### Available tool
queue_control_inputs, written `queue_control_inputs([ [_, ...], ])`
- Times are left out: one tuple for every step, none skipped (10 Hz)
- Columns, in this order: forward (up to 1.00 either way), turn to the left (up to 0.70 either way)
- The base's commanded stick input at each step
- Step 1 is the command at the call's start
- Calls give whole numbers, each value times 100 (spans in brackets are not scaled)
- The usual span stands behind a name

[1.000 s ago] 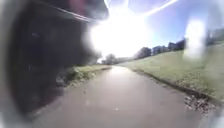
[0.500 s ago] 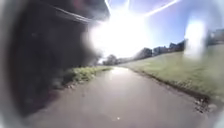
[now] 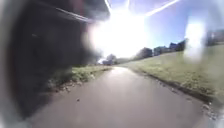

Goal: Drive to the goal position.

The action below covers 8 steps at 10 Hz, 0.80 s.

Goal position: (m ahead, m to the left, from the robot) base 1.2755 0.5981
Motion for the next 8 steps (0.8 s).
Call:
queue_control_inputs([
  [45, 0],
  [45, 0],
  [45, 0],
  [45, 0],
  [45, 0],
  [45, 0],
  [45, 0],
  [45, 0],
])
